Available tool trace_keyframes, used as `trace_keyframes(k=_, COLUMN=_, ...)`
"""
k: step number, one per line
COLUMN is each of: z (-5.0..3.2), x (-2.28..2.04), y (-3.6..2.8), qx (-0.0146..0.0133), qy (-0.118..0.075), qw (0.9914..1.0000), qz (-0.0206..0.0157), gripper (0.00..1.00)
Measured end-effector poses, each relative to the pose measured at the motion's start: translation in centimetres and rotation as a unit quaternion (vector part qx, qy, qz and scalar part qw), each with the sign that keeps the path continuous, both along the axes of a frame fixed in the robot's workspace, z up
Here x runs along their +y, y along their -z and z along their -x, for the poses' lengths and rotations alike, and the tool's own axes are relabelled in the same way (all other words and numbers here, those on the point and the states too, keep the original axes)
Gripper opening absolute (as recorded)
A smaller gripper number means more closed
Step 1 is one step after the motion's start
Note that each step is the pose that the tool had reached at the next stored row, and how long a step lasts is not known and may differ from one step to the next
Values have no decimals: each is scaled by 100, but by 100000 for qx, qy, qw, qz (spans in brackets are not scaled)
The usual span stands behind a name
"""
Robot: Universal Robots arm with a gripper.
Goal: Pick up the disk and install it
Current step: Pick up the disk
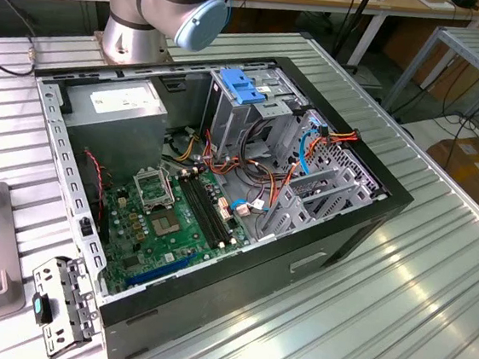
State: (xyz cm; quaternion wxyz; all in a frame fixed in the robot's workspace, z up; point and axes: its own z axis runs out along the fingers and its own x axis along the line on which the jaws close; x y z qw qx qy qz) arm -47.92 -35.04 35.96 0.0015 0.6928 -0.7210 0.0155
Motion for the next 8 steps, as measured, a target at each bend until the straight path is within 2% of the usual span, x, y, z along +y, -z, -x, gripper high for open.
trace_keyframes(k=3, z=0, x=0, y=-69, qx=-3, qy=-1, qw=100000, qz=44, gripper=37)
trace_keyframes(k=8, z=0, x=0, y=-73, qx=-4, qy=0, qw=100000, qz=48, gripper=37)
